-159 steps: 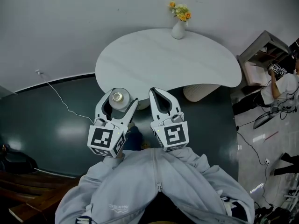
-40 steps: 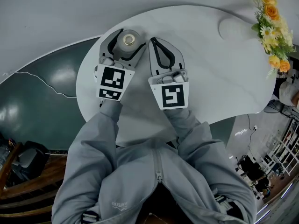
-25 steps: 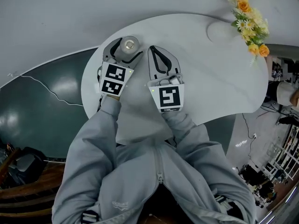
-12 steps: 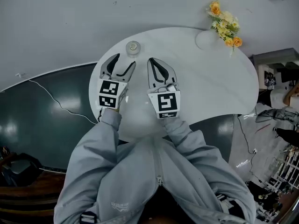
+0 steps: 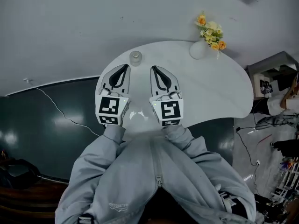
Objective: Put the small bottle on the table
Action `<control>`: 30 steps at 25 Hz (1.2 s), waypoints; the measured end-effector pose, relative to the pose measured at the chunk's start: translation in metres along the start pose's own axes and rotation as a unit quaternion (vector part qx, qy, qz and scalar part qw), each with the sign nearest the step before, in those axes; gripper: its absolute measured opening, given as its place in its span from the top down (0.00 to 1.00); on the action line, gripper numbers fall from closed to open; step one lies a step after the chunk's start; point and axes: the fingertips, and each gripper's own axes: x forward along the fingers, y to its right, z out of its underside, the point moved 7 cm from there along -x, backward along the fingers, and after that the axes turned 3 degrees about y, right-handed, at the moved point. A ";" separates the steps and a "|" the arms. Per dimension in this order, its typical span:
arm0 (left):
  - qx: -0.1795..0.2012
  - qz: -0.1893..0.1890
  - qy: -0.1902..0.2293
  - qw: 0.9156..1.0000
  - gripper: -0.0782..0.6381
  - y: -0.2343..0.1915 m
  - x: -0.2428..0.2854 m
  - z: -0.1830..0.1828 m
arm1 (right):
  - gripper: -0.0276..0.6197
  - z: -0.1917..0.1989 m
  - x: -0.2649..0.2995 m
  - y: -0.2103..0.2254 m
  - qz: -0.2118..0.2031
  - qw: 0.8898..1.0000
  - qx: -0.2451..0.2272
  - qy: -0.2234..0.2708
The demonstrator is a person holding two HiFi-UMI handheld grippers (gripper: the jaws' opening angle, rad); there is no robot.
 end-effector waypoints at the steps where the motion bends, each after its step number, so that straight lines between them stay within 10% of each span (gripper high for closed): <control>1: -0.005 -0.003 0.002 1.000 0.88 0.002 -0.005 -0.008 | 0.92 -0.005 -0.004 0.001 0.003 1.000 0.001 0.001; 11: 0.002 -0.044 0.039 0.998 0.88 0.023 -0.059 -0.063 | 0.92 -0.054 -0.051 0.009 0.032 0.999 0.021 0.022; 30: 0.010 -0.038 0.030 0.999 0.88 0.047 -0.083 -0.060 | 0.92 -0.064 -0.088 -0.001 0.021 0.999 0.017 0.026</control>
